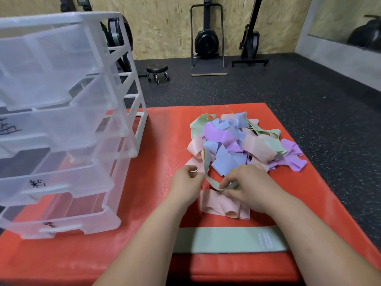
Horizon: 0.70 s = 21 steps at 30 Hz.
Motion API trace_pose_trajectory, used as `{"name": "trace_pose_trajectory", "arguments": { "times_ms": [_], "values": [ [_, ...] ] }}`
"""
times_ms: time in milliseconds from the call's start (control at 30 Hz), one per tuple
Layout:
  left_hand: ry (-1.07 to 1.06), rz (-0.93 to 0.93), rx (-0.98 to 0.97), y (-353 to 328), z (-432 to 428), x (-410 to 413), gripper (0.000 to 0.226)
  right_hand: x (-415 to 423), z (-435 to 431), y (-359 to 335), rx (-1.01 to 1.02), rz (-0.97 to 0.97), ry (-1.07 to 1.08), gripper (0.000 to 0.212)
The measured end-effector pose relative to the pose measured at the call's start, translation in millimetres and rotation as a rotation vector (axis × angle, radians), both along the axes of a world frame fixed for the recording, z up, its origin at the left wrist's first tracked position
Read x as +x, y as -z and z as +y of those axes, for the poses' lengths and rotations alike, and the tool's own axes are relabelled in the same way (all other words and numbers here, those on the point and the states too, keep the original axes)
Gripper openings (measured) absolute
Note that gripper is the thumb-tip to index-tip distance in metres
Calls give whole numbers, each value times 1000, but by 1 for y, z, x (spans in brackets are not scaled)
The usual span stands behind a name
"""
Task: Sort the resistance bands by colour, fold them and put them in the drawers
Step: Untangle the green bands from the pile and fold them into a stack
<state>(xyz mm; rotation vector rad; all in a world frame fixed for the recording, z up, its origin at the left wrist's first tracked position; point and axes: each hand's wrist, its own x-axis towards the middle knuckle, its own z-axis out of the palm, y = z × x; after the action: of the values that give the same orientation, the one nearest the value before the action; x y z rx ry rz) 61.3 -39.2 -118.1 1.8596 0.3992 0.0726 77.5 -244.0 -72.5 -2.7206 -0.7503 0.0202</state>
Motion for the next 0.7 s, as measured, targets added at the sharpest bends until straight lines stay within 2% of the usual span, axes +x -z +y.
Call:
{"name": "trace_pose_trajectory", "arguments": {
  "times_ms": [100, 133, 233, 300, 433, 533, 700],
  "values": [
    [27, -17, 15, -4, 2, -3, 58, -5, -1, 3, -75, 32, -50, 18],
    [43, -21, 53, -3, 2, -4, 54, -7, -1, 4, -78, 57, -57, 17],
    [25, -35, 141, -1, 3, -5, 20, -11, -5, 5, -69, 76, -46, 17],
    [6, -32, 177, 0, 4, -4, 20, -11, -9, 1, -65, 31, -15, 20],
    [-28, -60, -26, -1, 6, -4, 26, -9, -23, -8, -69, -76, 74, 20],
    [-23, -134, -78, -6, 5, -6, 22, -11, -30, -14, -40, 0, 115, 22],
    [25, -264, -111, -14, 3, -8, 10, -13, -27, -19, -19, -27, 153, 17]
  ]
}}
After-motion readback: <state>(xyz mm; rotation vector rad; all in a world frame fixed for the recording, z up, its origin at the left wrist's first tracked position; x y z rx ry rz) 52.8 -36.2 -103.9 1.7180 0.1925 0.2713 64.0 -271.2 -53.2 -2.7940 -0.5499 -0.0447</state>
